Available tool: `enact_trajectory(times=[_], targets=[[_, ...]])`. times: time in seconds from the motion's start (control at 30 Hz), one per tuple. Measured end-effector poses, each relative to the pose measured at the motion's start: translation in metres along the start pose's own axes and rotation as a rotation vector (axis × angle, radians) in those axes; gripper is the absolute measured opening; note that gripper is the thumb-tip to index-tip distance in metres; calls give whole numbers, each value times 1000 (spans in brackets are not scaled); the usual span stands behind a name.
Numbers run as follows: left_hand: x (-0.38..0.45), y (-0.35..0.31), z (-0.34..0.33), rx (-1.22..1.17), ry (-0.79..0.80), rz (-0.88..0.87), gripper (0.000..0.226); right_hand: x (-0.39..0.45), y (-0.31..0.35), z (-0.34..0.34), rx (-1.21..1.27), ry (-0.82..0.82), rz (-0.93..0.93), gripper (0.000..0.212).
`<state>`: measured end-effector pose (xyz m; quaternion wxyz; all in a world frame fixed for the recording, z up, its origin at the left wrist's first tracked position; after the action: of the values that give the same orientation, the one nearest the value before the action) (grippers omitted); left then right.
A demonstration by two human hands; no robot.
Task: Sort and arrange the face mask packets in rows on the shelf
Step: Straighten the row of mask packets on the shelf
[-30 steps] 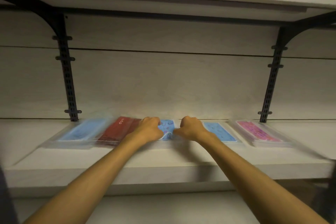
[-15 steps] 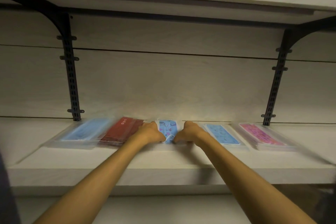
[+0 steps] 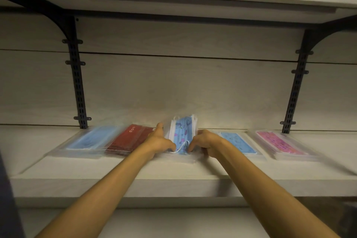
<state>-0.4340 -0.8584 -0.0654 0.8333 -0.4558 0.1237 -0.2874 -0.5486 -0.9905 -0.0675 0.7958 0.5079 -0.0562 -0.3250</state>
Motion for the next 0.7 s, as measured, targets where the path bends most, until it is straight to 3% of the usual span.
enact_trajectory(times=[0.2,0.3,0.4,0.57,0.7], targets=[[4,7,1,-166,-18,140,137,1,0,6,121,-2,55,64],[3,7,2,-221,-47,211,106,3,-3,9,102,-6,70,66],[-1,0,-2,-336,-47,167,79,-5,-3,14,114,-36,79,67],[-4,-20,-4,-590,-61,-44,80,1,-2,31,365,-75,131,79],[-3,-34,5,-654,-80,-145,78,-1,15,49,466,-145,284,67]])
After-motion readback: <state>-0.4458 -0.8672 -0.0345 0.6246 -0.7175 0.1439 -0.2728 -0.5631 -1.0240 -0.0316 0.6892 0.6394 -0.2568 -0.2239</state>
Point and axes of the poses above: each hand's wrist, its own x-axis towards the middle knuckle, its own z-axis out of the back of the hand, y = z × x, the point moved 9 cm from there along x, towards the middle knuckle
